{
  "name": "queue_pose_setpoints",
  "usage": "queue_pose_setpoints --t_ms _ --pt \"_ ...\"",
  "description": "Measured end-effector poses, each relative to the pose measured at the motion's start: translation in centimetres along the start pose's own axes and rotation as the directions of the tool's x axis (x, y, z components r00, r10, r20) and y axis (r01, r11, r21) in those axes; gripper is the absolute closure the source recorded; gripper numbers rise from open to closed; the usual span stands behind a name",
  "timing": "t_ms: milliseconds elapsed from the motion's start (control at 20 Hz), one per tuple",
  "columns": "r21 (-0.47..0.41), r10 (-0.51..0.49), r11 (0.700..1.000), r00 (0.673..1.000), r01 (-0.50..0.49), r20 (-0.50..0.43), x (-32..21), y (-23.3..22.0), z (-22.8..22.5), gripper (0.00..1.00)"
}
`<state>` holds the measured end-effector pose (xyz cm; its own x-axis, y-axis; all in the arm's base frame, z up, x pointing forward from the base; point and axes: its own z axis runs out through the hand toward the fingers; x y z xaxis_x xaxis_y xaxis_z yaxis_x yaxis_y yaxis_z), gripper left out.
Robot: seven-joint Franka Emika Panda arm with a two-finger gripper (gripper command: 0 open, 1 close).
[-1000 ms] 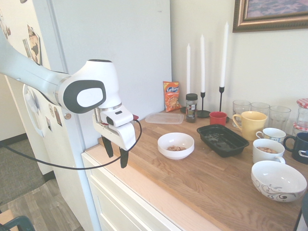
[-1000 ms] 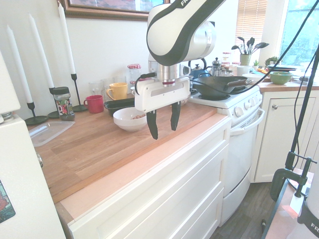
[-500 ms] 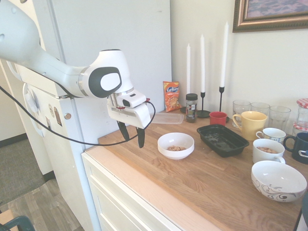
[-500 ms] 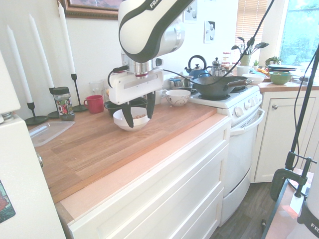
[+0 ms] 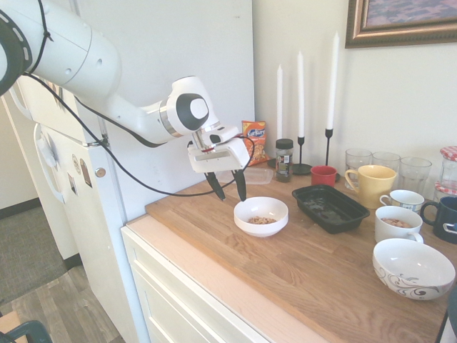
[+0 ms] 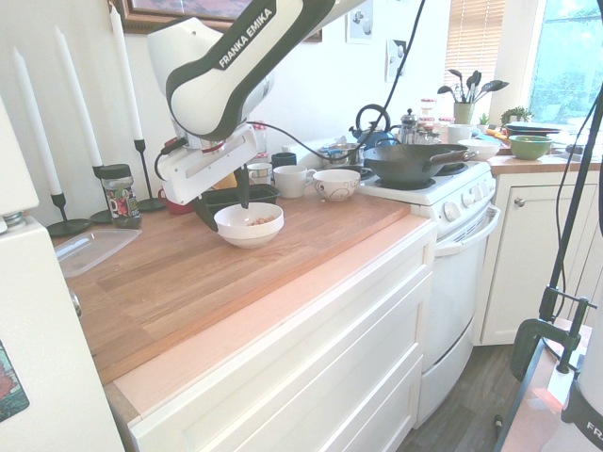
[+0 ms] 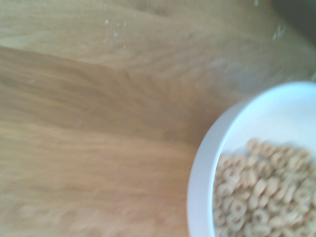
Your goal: Put the cereal into the box
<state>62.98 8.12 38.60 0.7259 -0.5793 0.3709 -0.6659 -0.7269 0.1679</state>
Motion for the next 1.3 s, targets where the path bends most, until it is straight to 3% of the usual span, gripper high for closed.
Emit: queue_pose_setpoints --t_ms 350,700,1150,1200,1300 --pt "-0.097 -0.028 0.995 0.999 0.026 -0.019 -0.1 -1.9 2.1 0.00" --pt "-0.128 -0.030 0.991 0.999 0.027 -0.023 -0.2 -1.8 3.0 0.00" --pt "-0.186 -0.031 0.982 0.999 0.025 -0.031 0.5 -1.1 7.3 0.00" --pt "-0.186 -0.029 0.982 0.999 0.022 -0.033 0.6 -1.0 7.5 1.00" --pt "-0.181 -0.026 0.983 0.999 0.018 -0.043 0.8 -1.0 7.7 1.00"
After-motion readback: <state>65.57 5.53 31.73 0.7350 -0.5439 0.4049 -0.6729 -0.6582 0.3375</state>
